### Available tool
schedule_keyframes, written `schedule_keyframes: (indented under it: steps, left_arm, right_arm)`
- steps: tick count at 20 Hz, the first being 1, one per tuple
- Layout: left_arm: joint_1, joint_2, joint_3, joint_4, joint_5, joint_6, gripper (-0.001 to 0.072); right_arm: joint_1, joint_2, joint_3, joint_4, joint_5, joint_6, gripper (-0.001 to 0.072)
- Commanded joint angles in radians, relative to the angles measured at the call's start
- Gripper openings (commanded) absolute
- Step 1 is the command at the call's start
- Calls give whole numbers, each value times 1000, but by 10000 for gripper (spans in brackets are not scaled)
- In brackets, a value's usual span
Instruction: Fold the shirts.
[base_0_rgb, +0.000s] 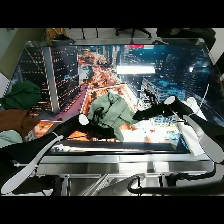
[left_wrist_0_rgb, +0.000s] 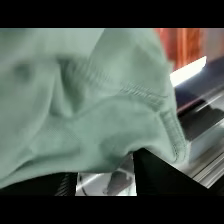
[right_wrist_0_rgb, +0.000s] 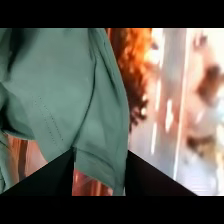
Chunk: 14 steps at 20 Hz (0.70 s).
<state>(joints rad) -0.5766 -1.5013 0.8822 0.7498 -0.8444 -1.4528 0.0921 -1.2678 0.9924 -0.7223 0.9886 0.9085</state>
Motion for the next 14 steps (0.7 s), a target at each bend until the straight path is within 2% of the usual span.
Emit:
schedule_keyframes:
  steps: [1, 2, 3, 5, 7, 8, 9, 12, 14]
  left_arm:
    - [34, -42, 64, -8, -9, 23, 361]
    - [46, -42, 63, -8, -19, 24, 361]
    - [53, -41, 63, -8, -32, 24, 361]
    - [58, -41, 63, -8, -35, 29, 361]
    - [58, -41, 63, -8, 3, 31, 359]
    - [58, -41, 63, -8, 18, 32, 221]
    - [58, -40, 64, -8, 18, 59, 15]
    - [75, -19, 65, -9, 5, 80, 13]
    - [108, 71, 66, -8, 5, 95, 13]
  right_arm:
    - [1, -29, 0, 112, 7, -76, 334]
    - [1, -34, 0, 135, 16, -93, 265]
    - [1, -37, 0, 145, 22, -101, 228]
    - [1, -39, 0, 144, 22, -101, 226]
    - [1, -39, 0, 148, 23, -101, 24]
    - [1, -39, 0, 157, 27, -101, 24]
    - [1, -38, 0, 171, 39, -101, 23]
    - [-9, -26, 9, 219, 95, -102, 23]
    - [-39, 14, 59, 289, 190, -127, 23]
